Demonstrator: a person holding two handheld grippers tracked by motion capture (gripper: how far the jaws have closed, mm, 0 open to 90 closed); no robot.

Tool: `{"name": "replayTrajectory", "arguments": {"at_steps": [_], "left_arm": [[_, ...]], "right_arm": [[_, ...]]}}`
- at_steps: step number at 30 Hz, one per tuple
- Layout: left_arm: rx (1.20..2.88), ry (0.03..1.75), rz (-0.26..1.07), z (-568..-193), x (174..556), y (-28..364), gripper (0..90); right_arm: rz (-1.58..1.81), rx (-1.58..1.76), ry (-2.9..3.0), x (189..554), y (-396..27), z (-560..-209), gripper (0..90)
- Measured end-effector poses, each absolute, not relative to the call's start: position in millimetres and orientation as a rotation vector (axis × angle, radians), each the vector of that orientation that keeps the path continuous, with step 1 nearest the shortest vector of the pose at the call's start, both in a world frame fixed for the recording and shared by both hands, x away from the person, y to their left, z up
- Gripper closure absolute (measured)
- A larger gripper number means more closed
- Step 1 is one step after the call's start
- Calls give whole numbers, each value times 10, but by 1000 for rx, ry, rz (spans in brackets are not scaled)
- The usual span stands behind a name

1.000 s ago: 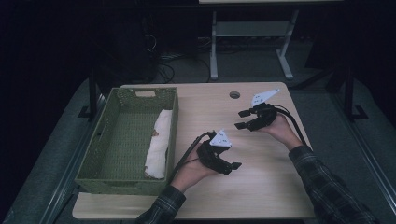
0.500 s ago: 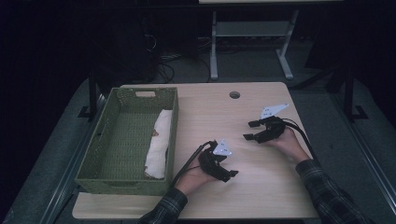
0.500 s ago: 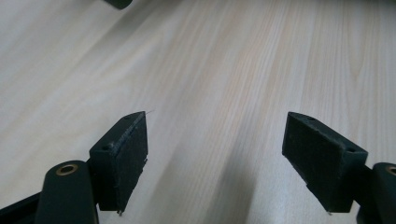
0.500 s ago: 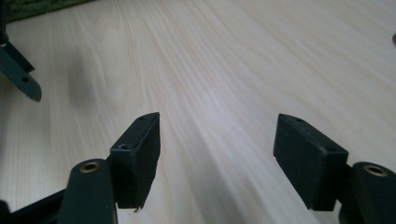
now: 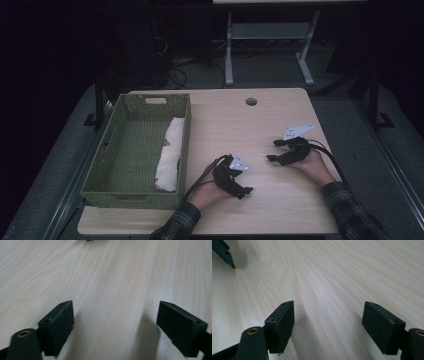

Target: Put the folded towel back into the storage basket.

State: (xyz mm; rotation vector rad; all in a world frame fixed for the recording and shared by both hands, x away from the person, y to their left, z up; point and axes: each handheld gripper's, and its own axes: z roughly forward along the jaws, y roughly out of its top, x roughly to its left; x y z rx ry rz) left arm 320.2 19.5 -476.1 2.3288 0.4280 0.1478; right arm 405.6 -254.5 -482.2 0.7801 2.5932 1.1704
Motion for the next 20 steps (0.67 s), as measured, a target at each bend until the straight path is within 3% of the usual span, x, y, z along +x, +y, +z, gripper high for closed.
{"name": "replayTrajectory", "arguments": {"at_steps": [20], "left_arm": [[2298, 416, 167, -4795, 3197, 223, 129]], "right_arm": [[1138, 812, 2587, 4057, -2529, -4828, 161]]}}
